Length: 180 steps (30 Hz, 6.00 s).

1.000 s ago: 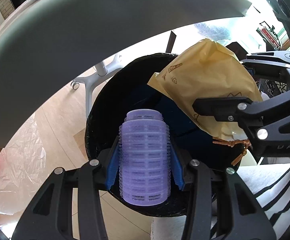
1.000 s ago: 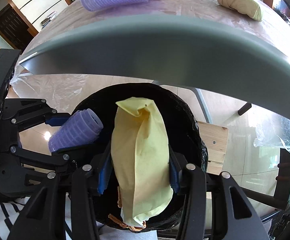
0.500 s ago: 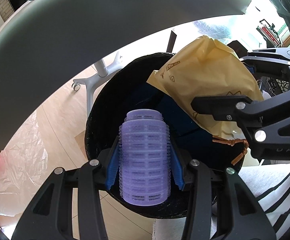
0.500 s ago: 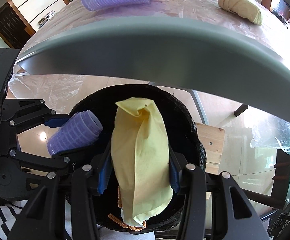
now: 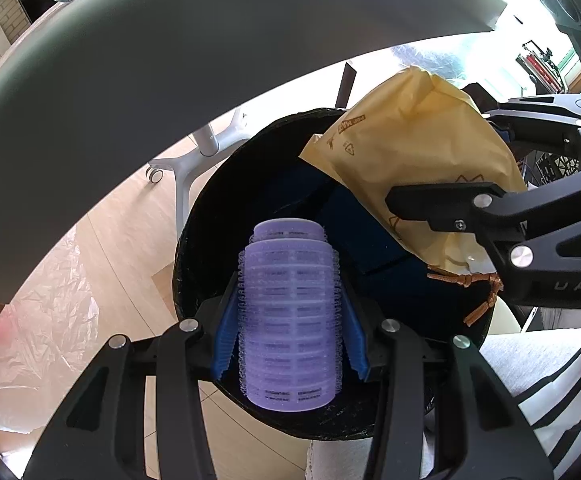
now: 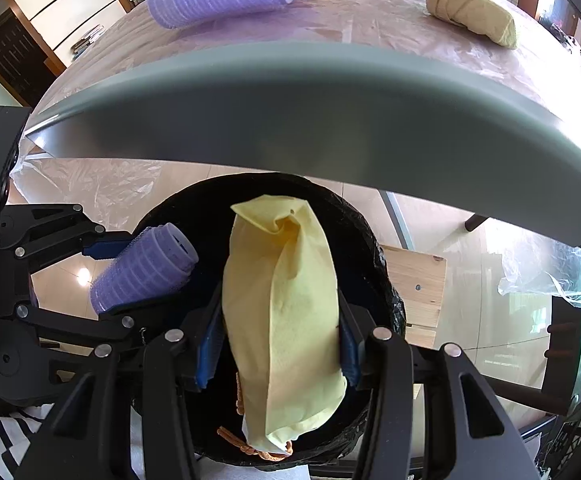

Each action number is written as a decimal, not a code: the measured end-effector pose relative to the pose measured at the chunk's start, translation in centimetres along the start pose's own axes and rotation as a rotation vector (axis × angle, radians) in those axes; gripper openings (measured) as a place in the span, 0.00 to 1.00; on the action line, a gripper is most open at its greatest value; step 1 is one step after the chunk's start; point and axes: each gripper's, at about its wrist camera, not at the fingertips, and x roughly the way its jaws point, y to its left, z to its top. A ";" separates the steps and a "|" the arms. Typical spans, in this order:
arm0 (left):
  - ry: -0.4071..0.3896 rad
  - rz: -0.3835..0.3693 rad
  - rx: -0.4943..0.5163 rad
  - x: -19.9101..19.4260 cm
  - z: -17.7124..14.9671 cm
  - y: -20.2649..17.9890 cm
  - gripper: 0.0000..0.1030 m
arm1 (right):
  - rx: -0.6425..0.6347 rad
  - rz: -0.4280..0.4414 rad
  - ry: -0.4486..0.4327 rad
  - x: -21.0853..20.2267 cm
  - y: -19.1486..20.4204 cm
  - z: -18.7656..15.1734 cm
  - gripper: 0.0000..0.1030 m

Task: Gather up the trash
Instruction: 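Carry the purple curler and yellow paper bag over the black trash bin with both tools, then open both tools to drop the curler and paper bag into the bin, then grasp the second purple curler with the left tool while the right tool grasps the beige tissue ball, then carry the curler and tissue ball over the black trash bin with both tools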

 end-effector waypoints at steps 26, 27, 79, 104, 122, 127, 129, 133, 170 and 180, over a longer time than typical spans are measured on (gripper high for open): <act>-0.054 0.004 0.001 -1.1 -0.4 0.7 0.81 | 0.070 0.016 -0.024 -1.2 -1.4 -0.4 0.74; -0.056 0.004 0.000 -1.1 -0.5 0.7 0.84 | 0.073 0.017 -0.025 -1.3 -1.4 -0.5 0.75; -0.264 -0.013 -0.305 -7.2 11.9 5.8 0.89 | 0.103 -0.138 -0.247 -6.3 -8.2 11.3 0.50; -0.294 0.023 -0.289 -10.0 7.4 6.9 0.89 | 0.057 -0.025 -0.264 -9.3 -4.9 9.2 0.50; -0.294 0.018 -0.196 -12.3 3.3 4.0 0.89 | -0.028 0.070 -0.232 -12.2 -1.4 4.1 0.50; -0.271 0.003 -0.161 -12.2 1.8 3.0 0.89 | -0.053 0.096 -0.202 -11.9 -0.8 2.6 0.50; -0.261 -0.010 -0.144 -12.1 1.3 2.6 0.89 | -0.074 0.114 -0.187 -11.8 -0.5 1.9 0.50; -0.237 -0.030 -0.109 -11.8 0.5 1.8 0.89 | -0.096 0.127 -0.156 -11.4 0.1 0.7 0.50; -0.056 -0.045 -0.064 -3.0 -0.7 1.3 0.89 | -0.160 0.034 -0.003 -3.9 1.5 -2.0 0.50; -0.033 -0.030 -0.049 -2.2 -0.3 0.8 0.89 | -0.130 0.018 0.007 -2.6 1.2 -2.3 0.50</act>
